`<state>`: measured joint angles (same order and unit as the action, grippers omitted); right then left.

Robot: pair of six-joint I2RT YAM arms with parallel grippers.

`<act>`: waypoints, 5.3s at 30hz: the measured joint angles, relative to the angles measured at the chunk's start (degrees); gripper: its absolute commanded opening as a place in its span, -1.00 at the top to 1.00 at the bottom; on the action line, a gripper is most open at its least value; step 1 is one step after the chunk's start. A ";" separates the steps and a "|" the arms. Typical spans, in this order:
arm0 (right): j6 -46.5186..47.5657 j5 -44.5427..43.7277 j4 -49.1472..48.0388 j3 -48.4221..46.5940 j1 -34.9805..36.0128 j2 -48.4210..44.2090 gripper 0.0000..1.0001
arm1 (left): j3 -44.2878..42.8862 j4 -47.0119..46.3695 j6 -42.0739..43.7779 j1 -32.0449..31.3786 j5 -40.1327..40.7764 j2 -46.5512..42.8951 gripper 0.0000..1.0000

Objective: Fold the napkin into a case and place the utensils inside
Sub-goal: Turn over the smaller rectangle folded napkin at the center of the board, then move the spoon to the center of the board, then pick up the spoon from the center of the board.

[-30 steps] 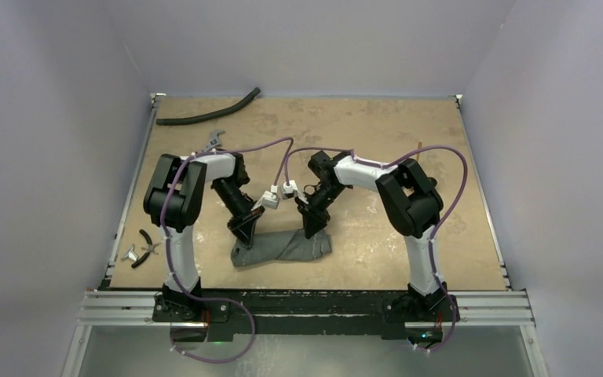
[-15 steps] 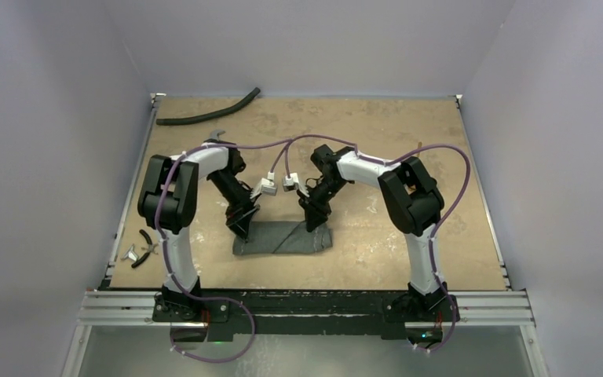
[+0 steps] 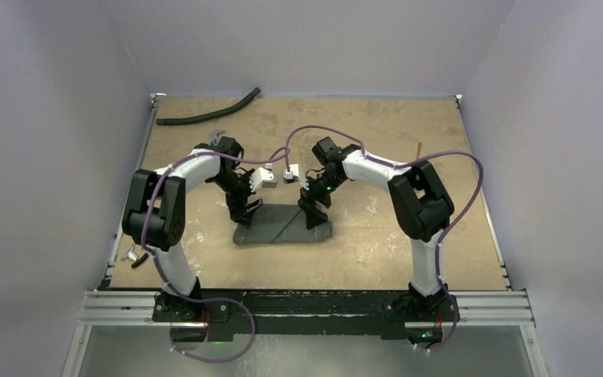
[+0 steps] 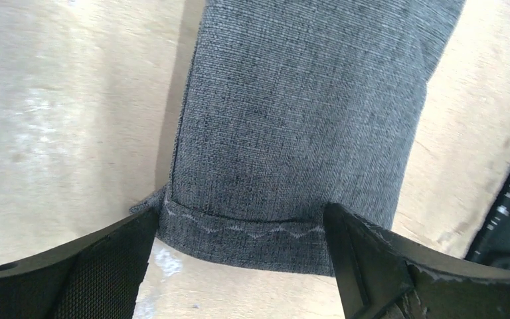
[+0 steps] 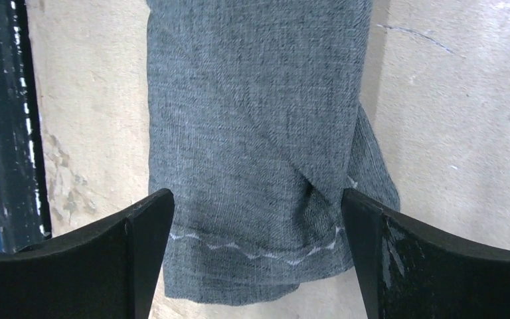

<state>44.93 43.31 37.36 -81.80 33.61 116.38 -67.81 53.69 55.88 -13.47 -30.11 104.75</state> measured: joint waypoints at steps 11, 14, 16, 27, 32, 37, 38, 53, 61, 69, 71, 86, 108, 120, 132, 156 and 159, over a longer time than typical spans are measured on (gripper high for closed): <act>-7.96 -6.91 -7.52 7.85 -1.49 -10.14 -0.98 | 7.69 -13.42 -4.24 -0.04 3.91 -5.38 -0.97; -11.41 -11.06 -10.99 11.69 -1.90 -13.84 -0.98 | 5.55 -11.23 -4.31 1.20 1.79 -3.82 -0.97; -13.55 -14.34 -11.93 13.09 -2.27 -15.37 -0.98 | 2.19 -7.82 -3.91 3.04 -1.40 -1.36 -0.97; -33.24 -27.06 -31.34 18.58 -6.95 -28.00 -0.98 | -13.81 14.84 2.16 10.16 -14.27 5.25 -0.97; -49.35 -28.61 -43.39 19.12 -15.45 -31.15 -0.98 | -16.61 15.80 -1.97 9.97 -14.93 3.06 -0.97; -61.59 -32.81 -44.83 20.72 -26.97 -27.34 -0.98 | -19.52 12.92 -10.32 9.97 -13.22 0.70 -0.97; -63.69 -34.73 -44.28 21.75 -28.61 -27.12 -0.98 | -20.24 12.33 -12.02 9.97 -12.61 0.57 -0.97; -71.52 -57.00 -36.63 17.57 -37.68 -17.75 -0.69 | -30.71 7.69 -25.29 13.44 -5.09 2.10 -0.97; -71.56 -58.40 -35.21 5.16 -38.71 -2.16 -0.06 | -29.29 3.67 -28.44 14.43 0.70 1.51 -0.97; -71.47 -56.59 -33.33 4.63 -38.45 -0.11 0.29 | -27.65 -0.98 -32.57 19.37 5.44 -3.50 -0.97; -71.01 -56.26 -33.38 4.74 -38.45 -0.13 1.00 | -27.65 -0.98 -32.57 19.45 5.75 -4.50 -0.97; -67.69 -45.18 -37.83 2.51 -19.28 1.77 1.00 | -27.63 1.25 -32.65 19.19 3.08 -6.54 -0.97; -65.68 -43.04 -34.58 13.25 -16.35 -16.37 -0.98 | -25.55 6.71 -23.21 18.27 -12.59 -7.39 -0.97; -81.29 -39.45 -32.44 22.27 -22.05 -22.64 -0.98 | -23.87 6.03 -22.97 18.21 -11.87 -9.38 -0.97; -95.32 -37.51 -35.58 25.22 -22.97 -16.61 -0.78 | -23.19 5.22 -22.23 18.18 -10.16 -10.03 -0.92; -104.52 -39.23 -44.26 21.20 -26.69 -7.39 1.00 | -21.38 3.96 -21.75 11.91 -8.07 -10.34 -0.97; -104.48 -39.23 -44.24 21.35 -26.69 -7.82 1.00 | -18.93 2.14 -23.37 9.03 -7.61 -10.93 -0.97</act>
<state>-59.55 4.08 -6.87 -60.45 6.92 108.55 -86.74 55.83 32.51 -4.45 -37.71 93.82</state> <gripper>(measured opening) 0.013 0.984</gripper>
